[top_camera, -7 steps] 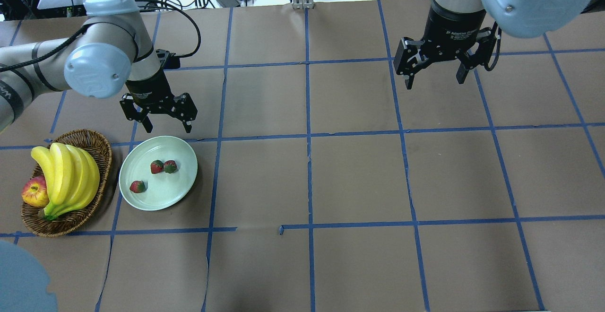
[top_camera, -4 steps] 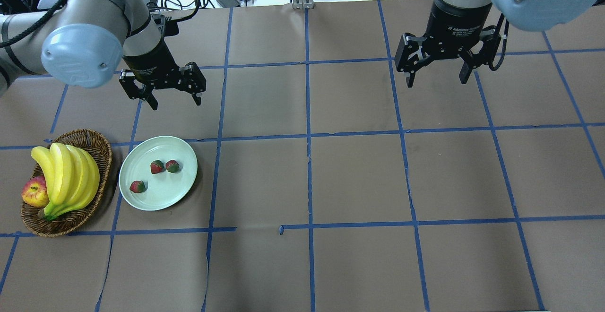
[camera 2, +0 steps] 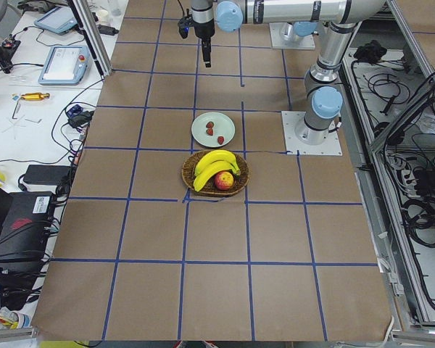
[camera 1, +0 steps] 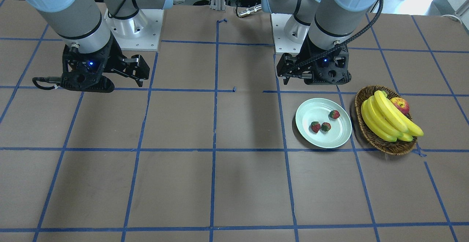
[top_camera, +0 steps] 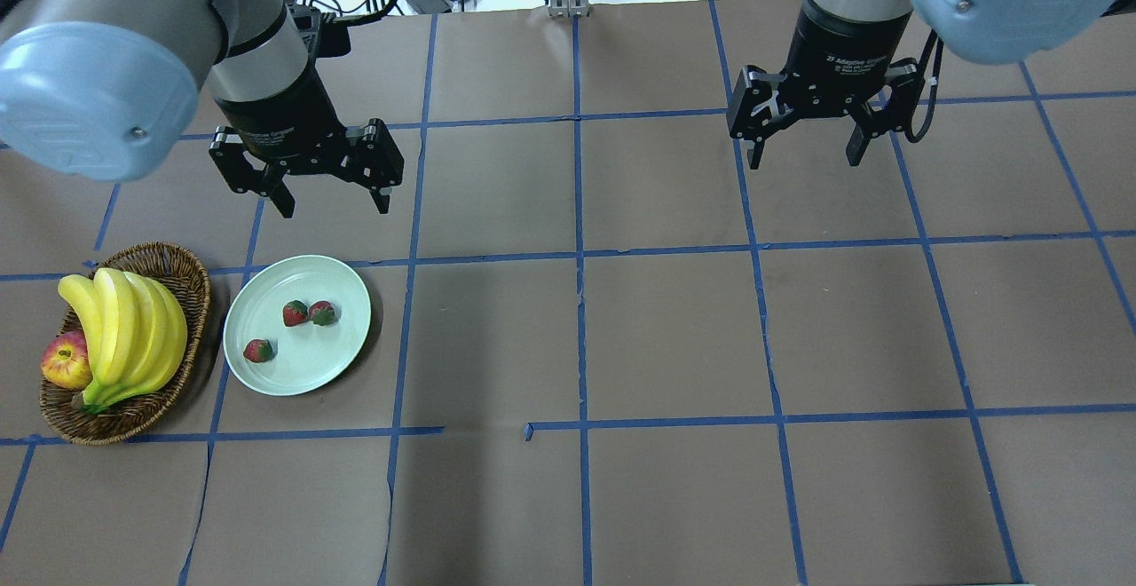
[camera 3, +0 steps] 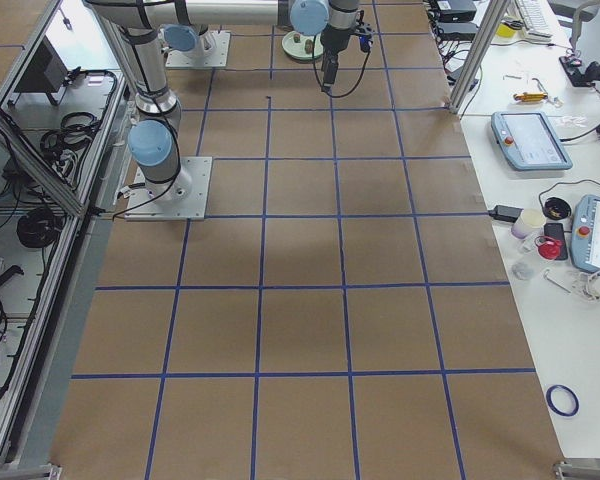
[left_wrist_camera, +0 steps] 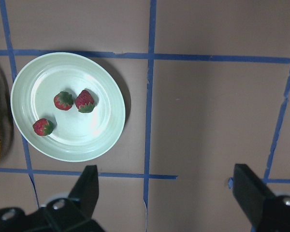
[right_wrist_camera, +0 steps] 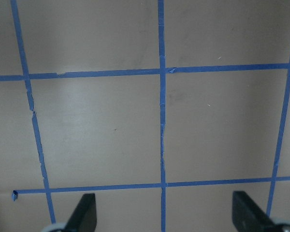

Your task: Collect all strawberries into plate

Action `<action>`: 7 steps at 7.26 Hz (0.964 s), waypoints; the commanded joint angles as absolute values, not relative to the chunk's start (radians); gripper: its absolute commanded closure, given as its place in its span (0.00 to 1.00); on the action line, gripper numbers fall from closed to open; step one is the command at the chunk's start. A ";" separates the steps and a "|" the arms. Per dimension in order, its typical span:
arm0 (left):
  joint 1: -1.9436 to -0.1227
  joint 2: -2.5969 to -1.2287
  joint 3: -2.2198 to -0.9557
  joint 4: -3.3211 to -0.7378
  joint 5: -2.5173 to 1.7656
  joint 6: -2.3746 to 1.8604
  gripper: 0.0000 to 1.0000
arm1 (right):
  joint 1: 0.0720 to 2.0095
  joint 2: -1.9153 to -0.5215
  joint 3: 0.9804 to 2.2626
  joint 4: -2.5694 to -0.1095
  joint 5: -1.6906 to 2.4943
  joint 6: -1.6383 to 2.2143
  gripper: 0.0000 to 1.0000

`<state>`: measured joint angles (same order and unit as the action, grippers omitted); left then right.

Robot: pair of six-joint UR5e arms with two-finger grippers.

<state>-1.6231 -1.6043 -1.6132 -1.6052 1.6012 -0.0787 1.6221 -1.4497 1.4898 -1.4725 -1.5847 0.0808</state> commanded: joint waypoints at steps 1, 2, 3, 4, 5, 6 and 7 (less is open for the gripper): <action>-1.628 -1.566 -1.608 -1.673 1.608 -0.084 0.00 | 1.626 -1.451 1.486 -1.474 -1.588 0.081 0.00; -1.628 -1.563 -1.608 -1.674 1.602 -0.084 0.00 | 1.626 -1.459 1.473 -1.468 -1.595 0.081 0.00; -1.628 -1.565 -1.611 -1.672 1.601 -0.086 0.00 | 1.626 -1.471 1.473 -1.467 -1.601 0.080 0.00; -1.628 -1.565 -1.611 -1.669 1.605 -0.084 0.00 | 1.626 -1.473 1.468 -1.470 -1.591 0.081 0.00; -1.621 -1.569 -1.615 -1.664 1.603 -0.084 0.00 | 1.626 -1.473 1.454 -1.465 -1.592 0.081 0.00; -1.621 -1.578 -1.618 -1.661 1.605 -0.086 0.00 | 1.626 -1.473 1.456 -1.462 -1.601 0.080 0.00; -1.621 -1.582 -1.620 -1.661 1.605 -0.087 0.00 | 1.626 -1.474 1.454 -1.454 -1.591 0.080 0.00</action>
<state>-1.6223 -1.5758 -1.6172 -1.6629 1.6041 -0.0858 1.6260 -1.4727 1.4568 -1.4614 -1.5960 0.0803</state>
